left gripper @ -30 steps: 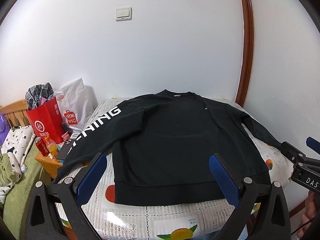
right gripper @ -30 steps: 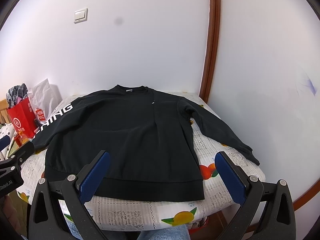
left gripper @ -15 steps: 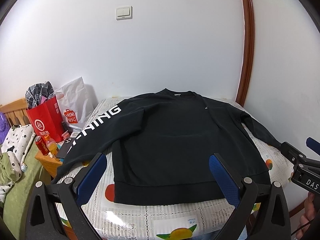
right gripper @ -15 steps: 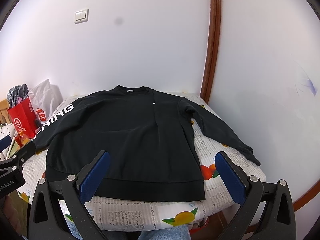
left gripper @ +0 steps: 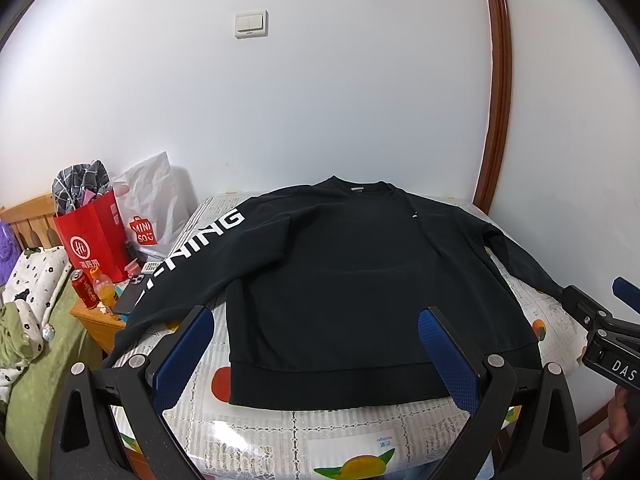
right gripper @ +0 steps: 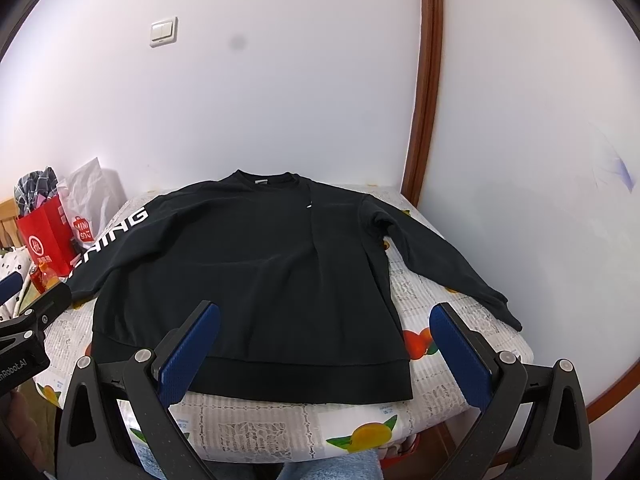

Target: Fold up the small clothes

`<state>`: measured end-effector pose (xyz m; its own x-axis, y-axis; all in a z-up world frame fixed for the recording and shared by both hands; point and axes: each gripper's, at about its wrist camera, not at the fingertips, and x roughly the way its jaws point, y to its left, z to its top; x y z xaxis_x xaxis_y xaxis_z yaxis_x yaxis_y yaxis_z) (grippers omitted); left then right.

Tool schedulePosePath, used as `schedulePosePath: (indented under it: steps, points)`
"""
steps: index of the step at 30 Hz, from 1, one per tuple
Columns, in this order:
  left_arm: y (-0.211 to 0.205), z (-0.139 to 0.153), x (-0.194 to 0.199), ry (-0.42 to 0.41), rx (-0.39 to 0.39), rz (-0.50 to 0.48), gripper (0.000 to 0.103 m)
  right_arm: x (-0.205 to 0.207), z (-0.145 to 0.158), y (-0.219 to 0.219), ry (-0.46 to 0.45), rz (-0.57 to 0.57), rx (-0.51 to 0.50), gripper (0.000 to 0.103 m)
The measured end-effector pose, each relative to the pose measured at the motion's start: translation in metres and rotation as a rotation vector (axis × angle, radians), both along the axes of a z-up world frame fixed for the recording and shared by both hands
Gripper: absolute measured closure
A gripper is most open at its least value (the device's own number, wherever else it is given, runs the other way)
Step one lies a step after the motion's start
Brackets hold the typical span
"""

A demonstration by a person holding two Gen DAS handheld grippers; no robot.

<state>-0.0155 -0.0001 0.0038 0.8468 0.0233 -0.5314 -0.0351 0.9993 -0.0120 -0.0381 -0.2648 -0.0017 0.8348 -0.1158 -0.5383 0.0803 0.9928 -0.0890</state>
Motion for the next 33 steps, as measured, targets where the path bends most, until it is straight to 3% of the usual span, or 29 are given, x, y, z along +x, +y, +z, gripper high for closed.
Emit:
schedulePosePath:
  steps: [33]
  points:
    - [0.002,0.003,0.011,-0.001,-0.006,-0.027,0.0,0.005,-0.001,-0.004,0.001,-0.005,0.006,0.0]
